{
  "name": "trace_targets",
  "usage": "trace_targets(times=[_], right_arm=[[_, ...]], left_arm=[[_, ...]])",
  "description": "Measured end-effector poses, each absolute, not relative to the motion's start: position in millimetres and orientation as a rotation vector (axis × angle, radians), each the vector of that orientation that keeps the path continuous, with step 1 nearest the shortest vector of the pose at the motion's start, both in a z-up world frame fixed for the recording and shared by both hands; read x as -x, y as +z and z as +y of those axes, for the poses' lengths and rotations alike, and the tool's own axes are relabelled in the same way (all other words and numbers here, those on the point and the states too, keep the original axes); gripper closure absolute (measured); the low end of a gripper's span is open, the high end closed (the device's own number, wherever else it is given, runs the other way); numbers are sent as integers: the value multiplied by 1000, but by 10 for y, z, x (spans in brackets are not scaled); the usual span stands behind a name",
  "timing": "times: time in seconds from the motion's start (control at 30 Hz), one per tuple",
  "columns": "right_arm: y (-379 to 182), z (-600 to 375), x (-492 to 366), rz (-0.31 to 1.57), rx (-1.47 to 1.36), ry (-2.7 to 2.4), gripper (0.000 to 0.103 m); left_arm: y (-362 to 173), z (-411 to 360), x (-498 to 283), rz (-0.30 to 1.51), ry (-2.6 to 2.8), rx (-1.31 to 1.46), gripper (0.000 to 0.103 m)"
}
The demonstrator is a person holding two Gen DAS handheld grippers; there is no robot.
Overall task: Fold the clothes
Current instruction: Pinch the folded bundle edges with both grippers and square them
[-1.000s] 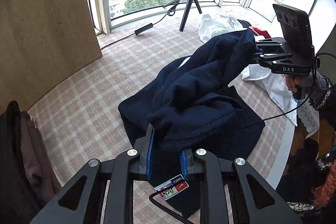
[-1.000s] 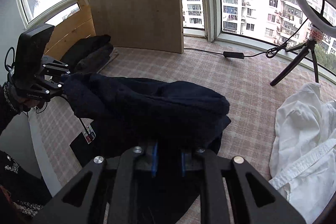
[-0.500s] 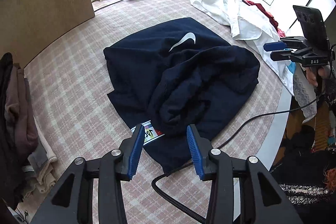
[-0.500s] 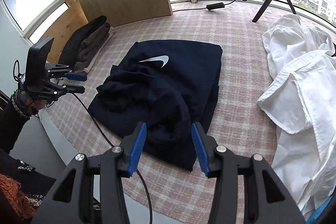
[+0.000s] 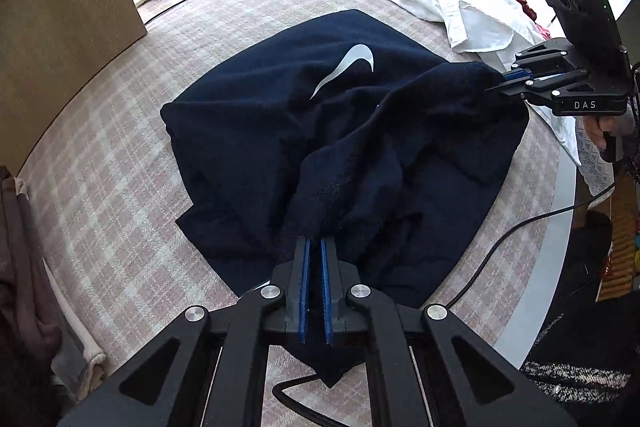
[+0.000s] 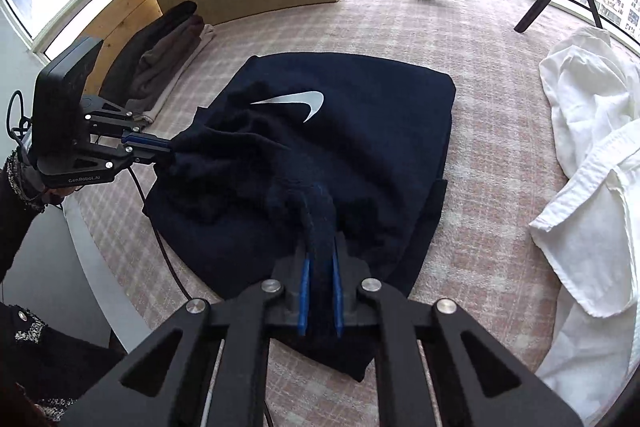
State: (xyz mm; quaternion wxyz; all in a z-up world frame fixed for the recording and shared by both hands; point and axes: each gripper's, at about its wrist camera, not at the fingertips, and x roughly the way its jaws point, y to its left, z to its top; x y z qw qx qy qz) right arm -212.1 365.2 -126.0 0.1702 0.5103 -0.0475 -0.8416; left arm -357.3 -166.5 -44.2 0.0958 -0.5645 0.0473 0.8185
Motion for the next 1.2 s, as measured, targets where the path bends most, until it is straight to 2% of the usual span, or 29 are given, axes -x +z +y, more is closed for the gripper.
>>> trace_targets(times=[0.1,0.17,0.2,0.23,0.3,0.4,0.47,0.53,0.63,0.73,0.83,0.93,1.03,1.1,1.13,1.17,1.2], right_arm=[[-950,3655,1949,-42,-1376,-2471,95],[-971,3610,1804,11,-1393,-2448,95],[-1034,3579,1735,37,-1424,-2432,94],[-1115,3550,1668,64,-1463,-2413,87],[-1376,3525,1548,139,-1594,-2375,79],[-1446,3621,1405,56,-1616,-2382,78],[-1417,3709,1361,-54,-1589,-2397,70],[-1416,3747,1378,-51,-1584,-2420,65],[-1428,3739,1436,-57,-1588,-2403,65],[-1454,3689,1524,-29,-1583,-2374,65],[-1529,3649,1624,-15,-1597,-2339,64],[-1586,3622,1664,-17,-1600,-2305,64],[-1599,3596,1648,-26,-1578,-2287,65],[-1606,3609,1672,-54,-1580,-2280,73],[-1597,3619,1691,-63,-1581,-2283,86],[-1544,3633,1712,-58,-1574,-2301,92],[-1435,3642,1716,-53,-1545,-2332,92]], left_arm=[[-64,-1620,3321,290,2510,1589,99],[51,-1552,3116,336,2515,1538,100],[20,-1510,3024,336,2473,1544,94],[-78,-1473,2943,349,2419,1582,85],[-309,-1431,2797,389,2337,1677,85],[-384,-1585,2794,296,2364,1714,85],[-307,-1706,2892,254,2417,1679,84],[-290,-1776,3010,265,2447,1642,75],[-304,-1759,3254,323,2409,1592,74],[-361,-1707,3439,360,2363,1541,64],[-453,-1626,3504,299,2254,1575,71],[-452,-1516,3386,297,2208,1578,91],[-438,-1469,3264,299,2231,1595,95],[-417,-1454,3229,327,2257,1618,96],[-387,-1454,3230,360,2284,1628,97],[-330,-1467,3244,381,2314,1640,97],[-240,-1490,3261,399,2356,1647,97]])
